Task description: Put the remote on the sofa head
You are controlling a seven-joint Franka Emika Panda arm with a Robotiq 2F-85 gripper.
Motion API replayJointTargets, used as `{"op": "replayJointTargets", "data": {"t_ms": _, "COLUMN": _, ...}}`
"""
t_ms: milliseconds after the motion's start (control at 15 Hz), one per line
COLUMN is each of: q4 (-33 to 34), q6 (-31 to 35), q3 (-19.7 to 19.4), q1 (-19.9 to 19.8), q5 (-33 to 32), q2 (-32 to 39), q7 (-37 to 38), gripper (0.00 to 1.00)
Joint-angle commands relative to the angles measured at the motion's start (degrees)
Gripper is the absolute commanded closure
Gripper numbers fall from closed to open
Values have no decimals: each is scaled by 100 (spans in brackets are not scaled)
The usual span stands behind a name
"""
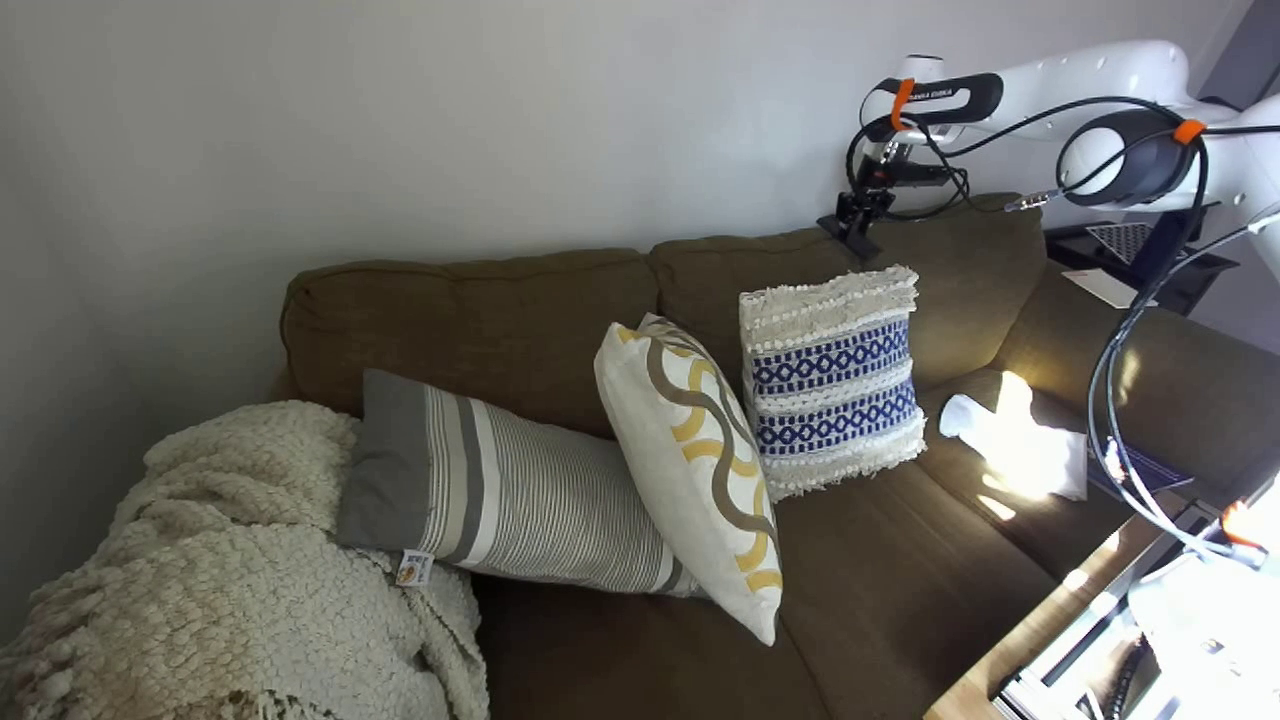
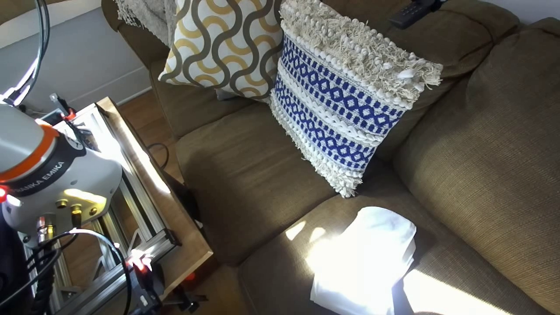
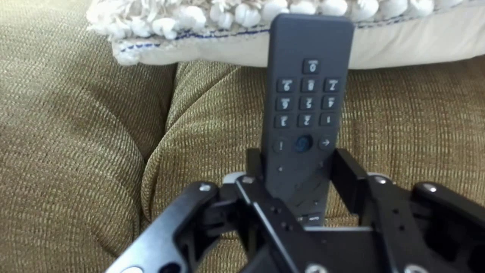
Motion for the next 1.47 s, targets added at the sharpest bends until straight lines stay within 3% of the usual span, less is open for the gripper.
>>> {"op": "replayJointTargets", "data": {"t_ms": 0, "q4": 1001, "q6": 226, "q3": -13, "q1": 108, "q5": -43, "q2": 645, "q7": -155, "gripper": 75}}
{"op": "replayJointTargets", "data": {"t_ms": 267, "q4": 1650, "q6": 361, "q3": 61, "q1": 199, "q5": -6, "q2": 968, "q7": -232, "gripper": 75}}
{"op": "replayJointTargets", "data": {"t_ms": 533, "q4": 1722, "q6": 293, "q3": 171, "q1": 264, "q5": 62, "q2": 1044, "q7": -410, "gripper": 75}}
{"op": "replayJointTargets", "data": {"t_ms": 600, "q4": 1381, "q6": 379, "q3": 84, "q1": 295, "q5": 7, "q2": 802, "q7": -229, "gripper": 50}}
{"op": "replayJointTargets", "data": {"t_ms": 733, "q4": 1415, "q6": 379, "q3": 109, "q1": 316, "q5": 8, "q2": 863, "q7": -281, "gripper": 50}}
{"op": "replayJointTargets", "data": {"t_ms": 800, "q4": 1418, "q6": 379, "q3": 111, "q1": 317, "q5": 8, "q2": 877, "q7": -294, "gripper": 75}}
{"op": "replayJointTargets", "data": {"t_ms": 1067, "q4": 1561, "q6": 978, "q3": 220, "q1": 381, "q5": 122, "q2": 1147, "q7": -240, "gripper": 75}}
{"op": "replayJointTargets", "data": {"t_ms": 1400, "q4": 1649, "q6": 1132, "q3": 422, "q1": 339, "q5": 269, "q2": 1392, "q7": -278, "gripper": 75}}
